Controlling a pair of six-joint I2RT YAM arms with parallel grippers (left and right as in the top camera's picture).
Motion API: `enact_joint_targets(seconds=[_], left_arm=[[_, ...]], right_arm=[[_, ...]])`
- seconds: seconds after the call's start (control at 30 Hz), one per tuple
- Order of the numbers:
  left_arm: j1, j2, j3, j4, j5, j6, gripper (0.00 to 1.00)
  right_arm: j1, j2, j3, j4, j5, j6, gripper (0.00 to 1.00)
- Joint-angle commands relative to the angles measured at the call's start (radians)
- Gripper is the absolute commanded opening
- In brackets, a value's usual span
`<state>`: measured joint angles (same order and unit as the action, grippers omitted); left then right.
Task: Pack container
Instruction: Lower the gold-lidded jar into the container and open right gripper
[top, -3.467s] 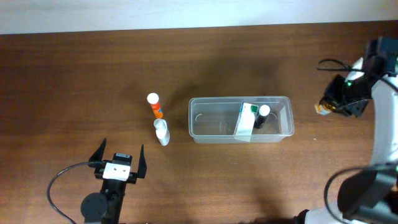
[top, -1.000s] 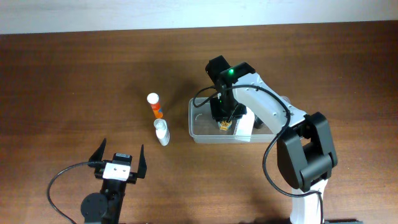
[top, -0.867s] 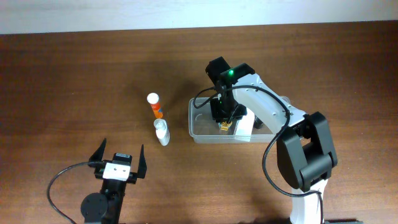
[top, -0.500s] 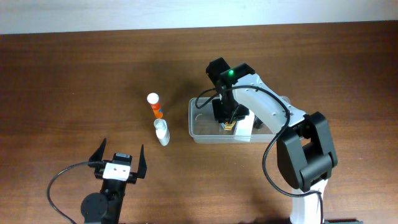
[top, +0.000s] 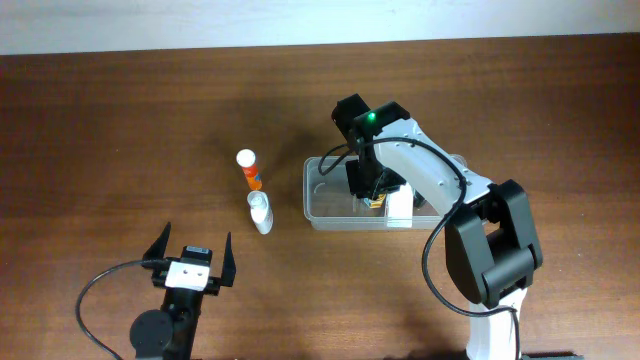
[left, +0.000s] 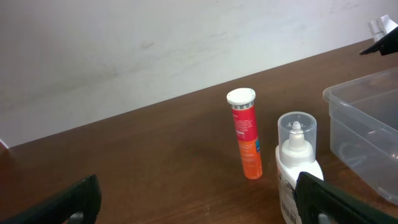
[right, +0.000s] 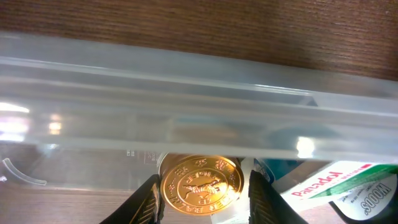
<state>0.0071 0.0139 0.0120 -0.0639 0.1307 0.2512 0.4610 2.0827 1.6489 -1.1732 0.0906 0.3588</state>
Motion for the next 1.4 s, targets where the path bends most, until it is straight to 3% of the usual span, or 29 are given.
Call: enact_joint_targets(seconds=[0.0,1.37], left_arm=[[0.002,-0.007,-0.003,-0.004,0.010,0.012,0.99],[0.002,-0.007,-0.003,-0.004,0.010,0.012,0.99]], right_arm=[[0.008,0.001,0.002,-0.013,0.035,-0.003,0.40],[-0.002,0.000,0.036,-0.137,0.171,-0.002,0.48]])
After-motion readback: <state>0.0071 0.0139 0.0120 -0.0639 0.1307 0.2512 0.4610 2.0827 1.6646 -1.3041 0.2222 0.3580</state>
